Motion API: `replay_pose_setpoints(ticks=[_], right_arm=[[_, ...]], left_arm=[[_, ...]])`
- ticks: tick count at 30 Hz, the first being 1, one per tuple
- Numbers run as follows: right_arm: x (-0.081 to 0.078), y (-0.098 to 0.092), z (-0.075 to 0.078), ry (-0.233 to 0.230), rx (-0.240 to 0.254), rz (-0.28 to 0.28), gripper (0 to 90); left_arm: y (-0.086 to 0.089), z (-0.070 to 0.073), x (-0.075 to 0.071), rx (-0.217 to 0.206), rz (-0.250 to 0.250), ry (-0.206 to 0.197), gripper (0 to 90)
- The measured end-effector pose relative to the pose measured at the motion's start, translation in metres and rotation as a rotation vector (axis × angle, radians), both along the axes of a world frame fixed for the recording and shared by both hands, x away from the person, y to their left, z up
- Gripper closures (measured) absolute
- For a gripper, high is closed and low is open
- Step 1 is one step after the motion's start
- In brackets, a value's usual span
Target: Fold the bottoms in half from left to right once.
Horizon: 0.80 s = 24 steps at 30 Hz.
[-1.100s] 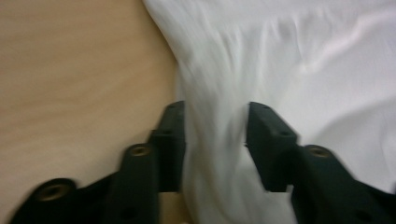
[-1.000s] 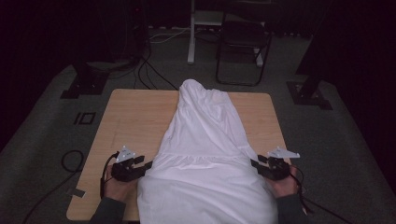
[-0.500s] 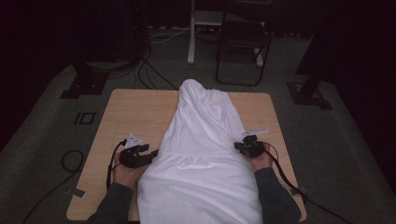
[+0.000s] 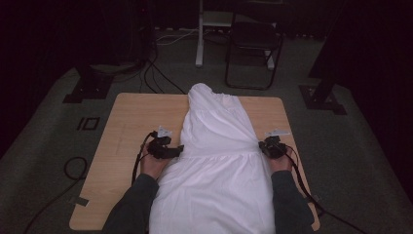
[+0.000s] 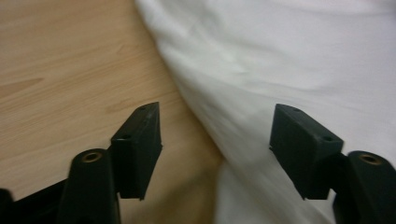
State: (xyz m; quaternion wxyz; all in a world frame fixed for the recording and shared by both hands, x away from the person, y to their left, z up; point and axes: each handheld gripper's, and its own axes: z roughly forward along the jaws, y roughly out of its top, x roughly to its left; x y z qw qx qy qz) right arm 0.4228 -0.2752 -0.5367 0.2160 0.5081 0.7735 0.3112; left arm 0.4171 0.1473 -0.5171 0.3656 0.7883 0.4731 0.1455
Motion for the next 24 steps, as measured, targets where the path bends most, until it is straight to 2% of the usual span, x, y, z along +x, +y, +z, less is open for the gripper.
replay_pose_setpoints(ticks=[2,3,5,6,8,9,10,12,18,21,24], right_arm=[[0.000,0.000,-0.002,-0.004,-0.004,0.005,88.1],[0.000,0.000,-0.002,-0.003,-0.001,0.004,87.9],[0.000,0.000,-0.003,-0.006,-0.003,0.008,87.7],[0.000,0.000,-0.003,-0.006,0.000,0.007,87.5],[-0.001,-0.002,-0.004,-0.009,0.012,0.005,87.5],[-0.001,-0.002,-0.004,-0.013,0.016,0.006,87.5],[-0.002,-0.003,-0.005,-0.015,0.021,0.005,87.6],[-0.004,-0.003,-0.005,-0.016,0.020,0.006,87.7],[-0.014,-0.001,-0.005,-0.016,0.033,0.004,88.4],[-0.032,0.006,-0.005,-0.021,0.013,0.031,88.7],[-0.057,0.012,-0.004,-0.014,-0.009,0.081,88.8]], left_arm=[[-0.003,-0.007,0.010,-0.050,0.001,0.048,32.5],[-0.007,-0.009,0.014,-0.068,-0.005,0.058,32.4],[-0.012,-0.012,0.017,-0.062,-0.024,0.068,33.8],[-0.015,-0.013,0.018,-0.054,-0.037,0.075,37.3],[-0.018,-0.017,0.020,-0.038,-0.053,0.090,47.3],[-0.017,-0.017,0.021,-0.031,-0.054,0.087,56.4],[-0.016,-0.017,0.021,-0.018,-0.056,0.087,70.1],[-0.011,-0.017,0.020,-0.007,-0.046,0.079,85.8],[0.011,-0.018,0.007,-0.021,-0.027,0.042,88.7],[0.021,-0.014,-0.008,-0.003,-0.036,0.014,88.7],[0.030,-0.011,-0.031,0.012,-0.062,0.003,88.7]])
